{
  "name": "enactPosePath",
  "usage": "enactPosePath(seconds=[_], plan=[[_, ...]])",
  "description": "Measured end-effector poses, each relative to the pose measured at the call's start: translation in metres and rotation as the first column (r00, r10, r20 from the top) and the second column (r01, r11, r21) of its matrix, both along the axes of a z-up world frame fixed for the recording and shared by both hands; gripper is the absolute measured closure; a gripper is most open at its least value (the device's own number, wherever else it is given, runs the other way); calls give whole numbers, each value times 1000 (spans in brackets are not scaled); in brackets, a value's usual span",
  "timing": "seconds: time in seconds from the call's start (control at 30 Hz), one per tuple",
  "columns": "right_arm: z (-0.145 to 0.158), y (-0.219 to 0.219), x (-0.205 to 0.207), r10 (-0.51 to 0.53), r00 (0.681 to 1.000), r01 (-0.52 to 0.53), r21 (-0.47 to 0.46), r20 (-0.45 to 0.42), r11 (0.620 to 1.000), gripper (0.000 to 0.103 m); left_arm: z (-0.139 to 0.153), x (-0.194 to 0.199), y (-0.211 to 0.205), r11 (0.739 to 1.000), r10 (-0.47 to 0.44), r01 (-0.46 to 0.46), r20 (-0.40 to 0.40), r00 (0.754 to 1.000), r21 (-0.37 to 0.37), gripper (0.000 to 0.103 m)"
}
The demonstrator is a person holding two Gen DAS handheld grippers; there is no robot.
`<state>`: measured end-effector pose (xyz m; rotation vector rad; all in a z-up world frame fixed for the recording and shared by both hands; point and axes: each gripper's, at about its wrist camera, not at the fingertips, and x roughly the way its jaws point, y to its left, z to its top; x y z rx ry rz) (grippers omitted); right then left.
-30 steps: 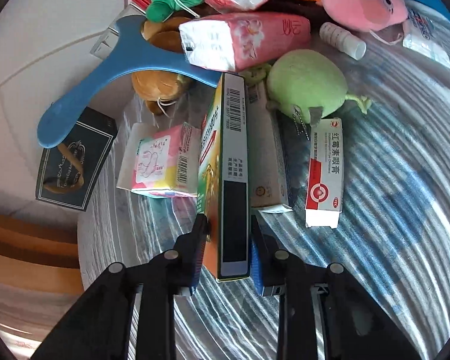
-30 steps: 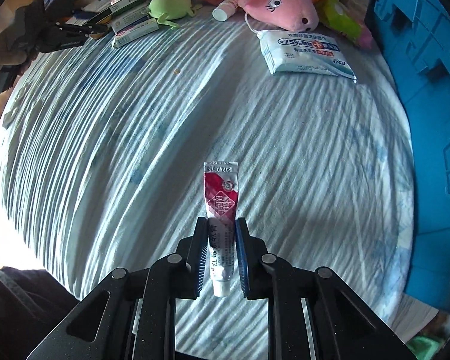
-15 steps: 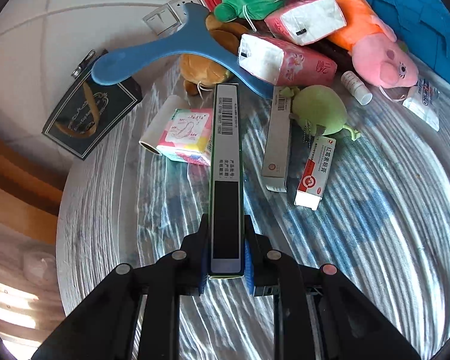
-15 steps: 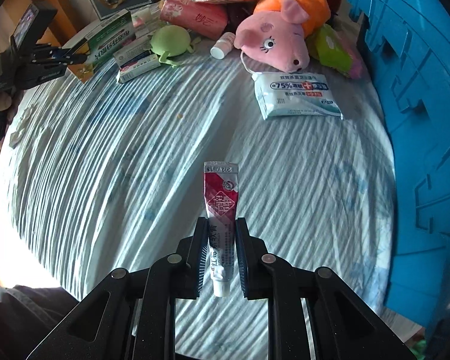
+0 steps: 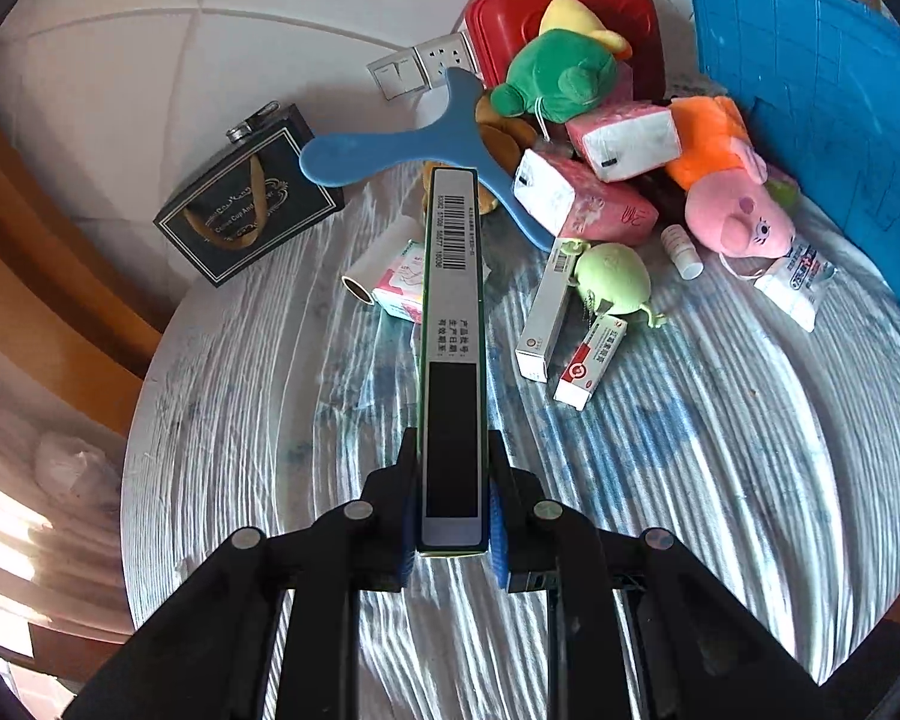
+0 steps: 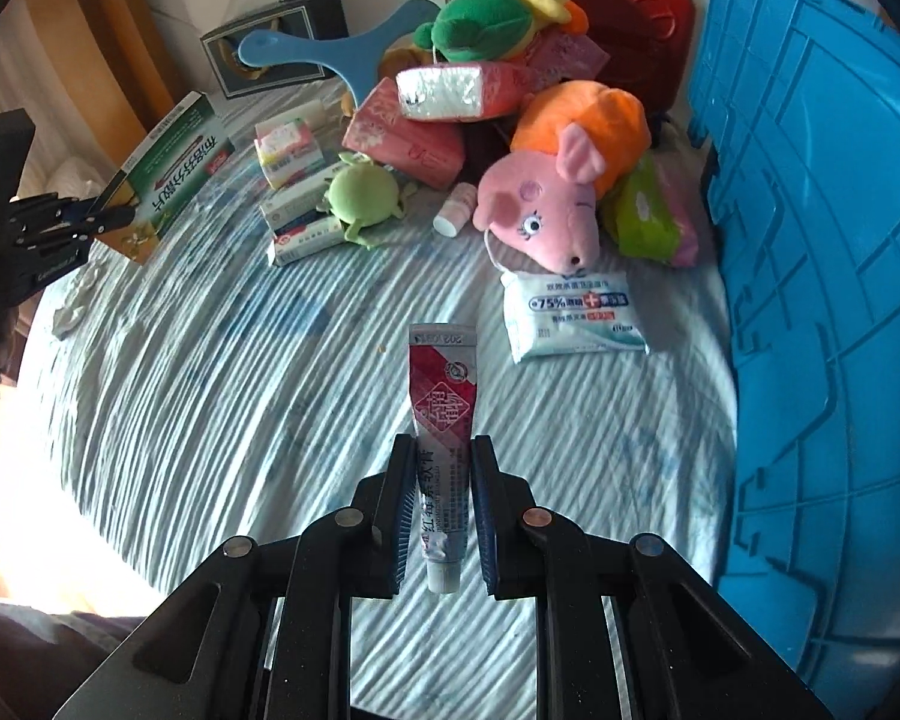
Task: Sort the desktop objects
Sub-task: 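Lift and carry the medicine box and toothpaste tube over the blue bin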
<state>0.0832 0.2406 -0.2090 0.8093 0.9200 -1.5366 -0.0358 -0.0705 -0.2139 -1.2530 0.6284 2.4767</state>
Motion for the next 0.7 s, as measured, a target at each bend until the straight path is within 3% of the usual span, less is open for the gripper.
enactPosePath(seconds=[0.37, 0.7], plan=[[67, -7, 4, 87, 996, -87, -93, -7, 992, 85, 66, 25, 19, 999, 36, -33, -119, 992, 30, 85], [135, 2, -1, 160, 987, -161, -196, -16, 967, 85, 118, 49, 38, 994, 86, -72, -168, 982, 88, 85]])
